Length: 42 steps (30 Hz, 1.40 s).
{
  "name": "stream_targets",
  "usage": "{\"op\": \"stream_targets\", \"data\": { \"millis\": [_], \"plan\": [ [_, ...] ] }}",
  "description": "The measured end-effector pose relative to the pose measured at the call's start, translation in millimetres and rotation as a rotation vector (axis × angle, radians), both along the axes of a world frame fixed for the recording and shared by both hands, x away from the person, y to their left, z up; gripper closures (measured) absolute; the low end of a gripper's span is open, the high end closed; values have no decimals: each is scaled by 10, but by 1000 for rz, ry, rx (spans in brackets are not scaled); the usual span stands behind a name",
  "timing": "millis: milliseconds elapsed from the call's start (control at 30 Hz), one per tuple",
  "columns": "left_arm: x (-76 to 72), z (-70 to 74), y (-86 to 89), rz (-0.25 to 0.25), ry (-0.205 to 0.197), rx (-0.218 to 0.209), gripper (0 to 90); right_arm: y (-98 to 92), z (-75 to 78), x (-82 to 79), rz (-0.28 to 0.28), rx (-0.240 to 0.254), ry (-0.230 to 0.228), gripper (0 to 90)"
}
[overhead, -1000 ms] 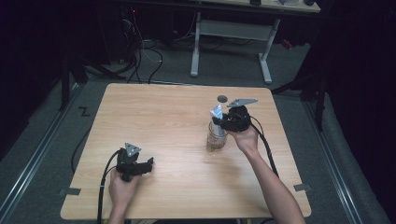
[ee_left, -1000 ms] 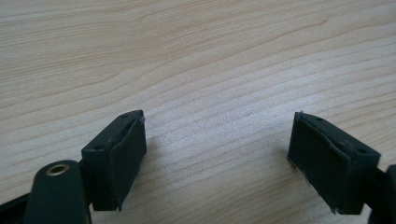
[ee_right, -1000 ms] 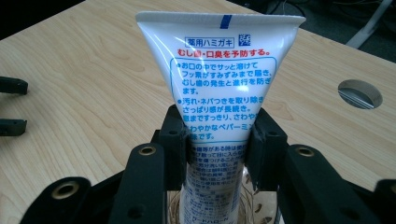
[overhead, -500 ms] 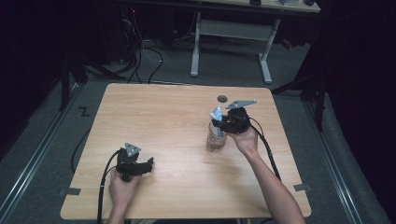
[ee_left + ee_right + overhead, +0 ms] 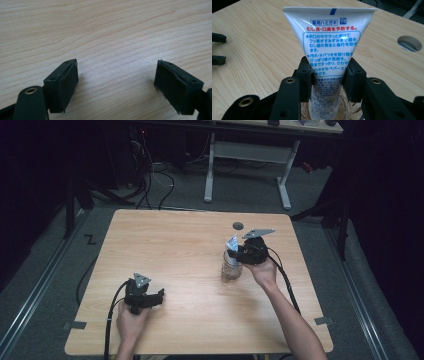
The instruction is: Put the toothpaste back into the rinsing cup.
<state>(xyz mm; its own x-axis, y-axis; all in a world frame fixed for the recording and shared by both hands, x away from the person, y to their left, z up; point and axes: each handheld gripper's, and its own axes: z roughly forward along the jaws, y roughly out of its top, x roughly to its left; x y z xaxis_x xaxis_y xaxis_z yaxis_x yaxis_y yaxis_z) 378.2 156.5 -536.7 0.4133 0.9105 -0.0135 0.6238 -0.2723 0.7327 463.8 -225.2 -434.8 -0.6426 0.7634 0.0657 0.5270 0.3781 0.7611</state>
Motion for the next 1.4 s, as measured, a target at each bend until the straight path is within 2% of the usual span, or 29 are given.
{"op": "stream_targets", "data": {
  "millis": [333,700,1400],
  "plan": [
    [0,0,0,0,0,0,192,-33,-27,-21,-3,-3,0,633],
    [0,0,0,0,0,0,192,-71,-86,-47,-15,-5,19,629],
    [0,0,0,0,0,0,192,-146,-115,-167,-20,2,0,620]
  ]
}}
